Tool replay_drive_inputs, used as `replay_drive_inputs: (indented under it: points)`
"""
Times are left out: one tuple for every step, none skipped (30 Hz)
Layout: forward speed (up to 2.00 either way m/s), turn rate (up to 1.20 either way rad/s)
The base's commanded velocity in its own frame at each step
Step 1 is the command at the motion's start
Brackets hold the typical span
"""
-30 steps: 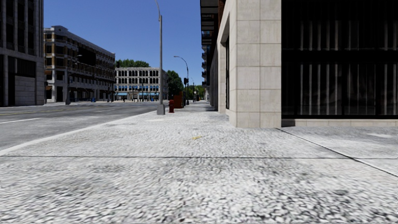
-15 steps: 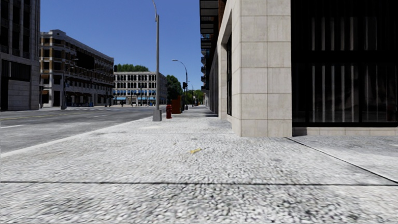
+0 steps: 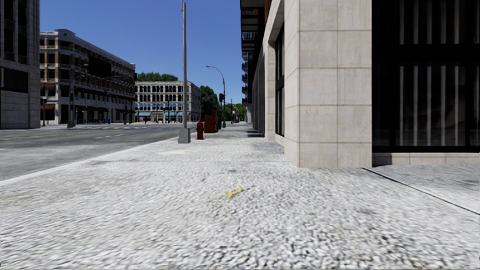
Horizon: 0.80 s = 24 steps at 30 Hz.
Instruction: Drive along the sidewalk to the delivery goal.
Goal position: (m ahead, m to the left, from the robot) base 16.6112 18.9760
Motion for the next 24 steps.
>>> replay_drive_inputs:
  points:
    - [1.55,0.00]
    - [1.55,0.00]
    - [1.55,0.00]
    - [1.55,0.00]
    - [1.55,0.00]
    - [1.55,0.00]
    - [1.55,0.00]
    - [1.55,0.00]
    - [1.55,0.00]
    - [1.56,0.00]
    - [2.00,0.00]
    - [2.00,0.00]
    - [2.00,0.00]
    - [2.00,0.00]
    - [2.00,0.00]
    - [2.00,0.00]
    - [2.00,0.00]
    - [2.00,0.00]
    - [2.00,0.00]
    - [2.00,0.00]
    - [2.00,0.00]
    - [2.00,0.00]
    - [2.00,0.00]
    - [2.00,0.00]
